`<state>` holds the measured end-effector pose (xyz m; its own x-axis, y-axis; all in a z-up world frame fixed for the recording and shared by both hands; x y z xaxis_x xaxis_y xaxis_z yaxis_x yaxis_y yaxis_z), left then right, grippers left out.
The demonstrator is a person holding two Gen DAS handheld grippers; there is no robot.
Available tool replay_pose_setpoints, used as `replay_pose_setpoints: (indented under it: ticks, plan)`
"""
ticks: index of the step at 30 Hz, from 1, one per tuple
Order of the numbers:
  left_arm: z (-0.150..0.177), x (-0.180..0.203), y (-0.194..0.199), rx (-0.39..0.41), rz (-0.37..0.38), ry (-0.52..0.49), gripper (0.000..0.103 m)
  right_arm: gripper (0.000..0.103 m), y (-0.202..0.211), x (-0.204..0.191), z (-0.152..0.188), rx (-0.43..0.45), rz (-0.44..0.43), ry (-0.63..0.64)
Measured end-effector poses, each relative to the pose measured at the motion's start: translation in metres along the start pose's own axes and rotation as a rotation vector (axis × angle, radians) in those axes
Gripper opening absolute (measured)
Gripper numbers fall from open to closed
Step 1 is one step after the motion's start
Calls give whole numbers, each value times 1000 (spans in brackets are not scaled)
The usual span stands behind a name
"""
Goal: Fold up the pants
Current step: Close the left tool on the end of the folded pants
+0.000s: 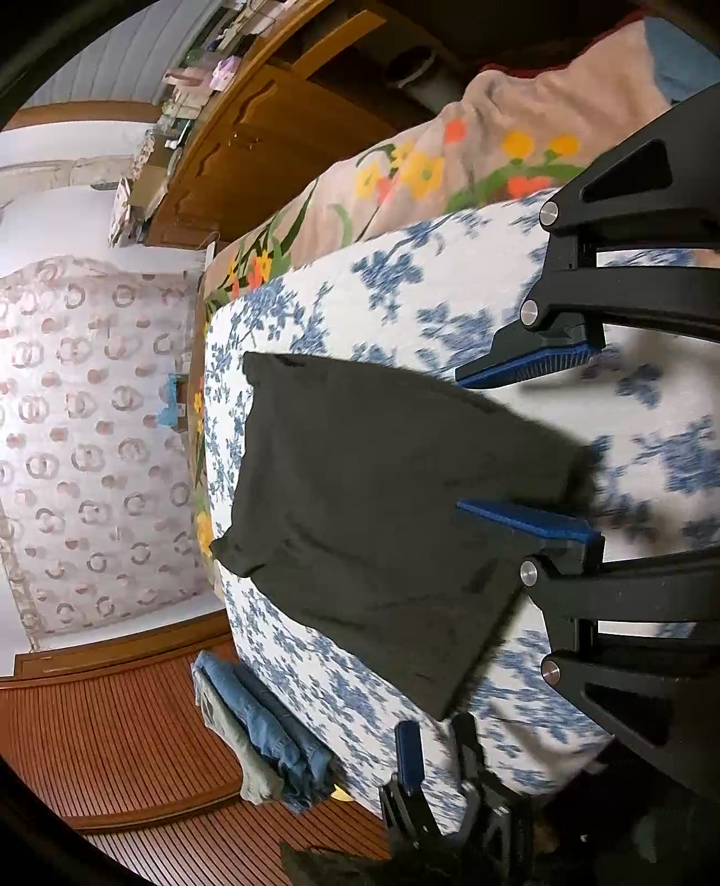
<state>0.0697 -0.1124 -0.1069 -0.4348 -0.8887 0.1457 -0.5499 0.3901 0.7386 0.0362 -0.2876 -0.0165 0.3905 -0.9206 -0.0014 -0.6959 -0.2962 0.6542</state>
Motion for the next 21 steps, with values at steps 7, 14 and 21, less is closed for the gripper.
replay_pose_setpoints:
  ticks: [7, 14, 21]
  plan:
    - [3, 5, -5, -2, 4, -17, 25, 44, 14, 2, 7, 10, -7, -18]
    - [2, 6, 5, 37, 8, -14, 16, 44, 14, -1, 6, 14, -24, -18]
    - [5, 2, 0, 24, 16, 11, 16, 44, 4, -6, 8, -4, -26, -23]
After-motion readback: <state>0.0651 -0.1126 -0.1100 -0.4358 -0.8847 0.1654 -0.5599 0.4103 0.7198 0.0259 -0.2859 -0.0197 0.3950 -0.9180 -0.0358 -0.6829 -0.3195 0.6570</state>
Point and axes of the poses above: each gripper's, at about its wrist camera, not at the fingertips, and y roughly against the way its jaws point, x to its right, z to its underside, the point moved 2 cm from there along -y, roughly the way its jaws point, and after that the axes turned 7 degrees about y, right-handed, at the moved point
